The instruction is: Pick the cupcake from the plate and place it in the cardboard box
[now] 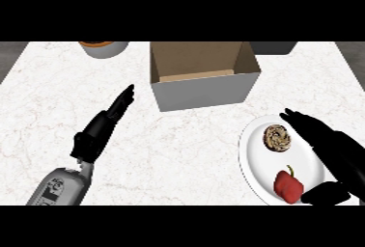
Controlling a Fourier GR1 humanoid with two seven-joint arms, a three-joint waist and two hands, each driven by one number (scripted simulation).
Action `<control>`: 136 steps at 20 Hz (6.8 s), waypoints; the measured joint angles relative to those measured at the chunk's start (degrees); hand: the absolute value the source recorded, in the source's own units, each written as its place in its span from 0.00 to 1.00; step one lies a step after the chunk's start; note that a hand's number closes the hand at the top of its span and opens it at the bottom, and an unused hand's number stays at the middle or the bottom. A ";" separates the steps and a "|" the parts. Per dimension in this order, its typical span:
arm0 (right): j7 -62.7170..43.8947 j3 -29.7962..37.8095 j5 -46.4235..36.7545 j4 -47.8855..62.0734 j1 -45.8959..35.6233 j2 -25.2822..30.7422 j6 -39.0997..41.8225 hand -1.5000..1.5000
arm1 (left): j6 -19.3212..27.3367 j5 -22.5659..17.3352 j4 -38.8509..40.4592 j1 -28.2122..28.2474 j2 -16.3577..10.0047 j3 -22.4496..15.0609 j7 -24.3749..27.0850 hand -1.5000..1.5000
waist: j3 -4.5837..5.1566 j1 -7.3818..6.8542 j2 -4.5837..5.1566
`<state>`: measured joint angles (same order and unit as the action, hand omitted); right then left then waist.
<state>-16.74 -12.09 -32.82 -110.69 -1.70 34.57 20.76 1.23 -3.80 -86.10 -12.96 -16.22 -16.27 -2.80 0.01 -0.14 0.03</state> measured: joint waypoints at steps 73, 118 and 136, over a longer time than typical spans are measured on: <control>-22.97 -34.42 -36.14 1.33 -20.64 -34.35 -2.73 1.00 | -11.27 10.89 -2.44 2.30 10.41 10.90 -2.08 0.50 | 0.03 -0.02 -0.23; -18.29 -0.40 -25.64 41.30 -58.56 -33.66 -17.91 1.00 | -11.49 13.04 -1.62 1.61 12.65 11.18 -1.42 0.50 | 0.02 -0.61 0.15; -3.68 7.87 -5.59 63.79 -57.71 -34.41 -38.98 0.00 | -12.46 12.80 -0.95 -0.02 12.56 11.80 -1.80 0.50 | -0.05 -1.42 0.24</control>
<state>-20.42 -4.22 -38.41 -46.90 -59.42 0.16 -18.21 -11.23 9.00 -87.04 -12.98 -3.66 -4.47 -4.60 -0.05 -1.56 0.27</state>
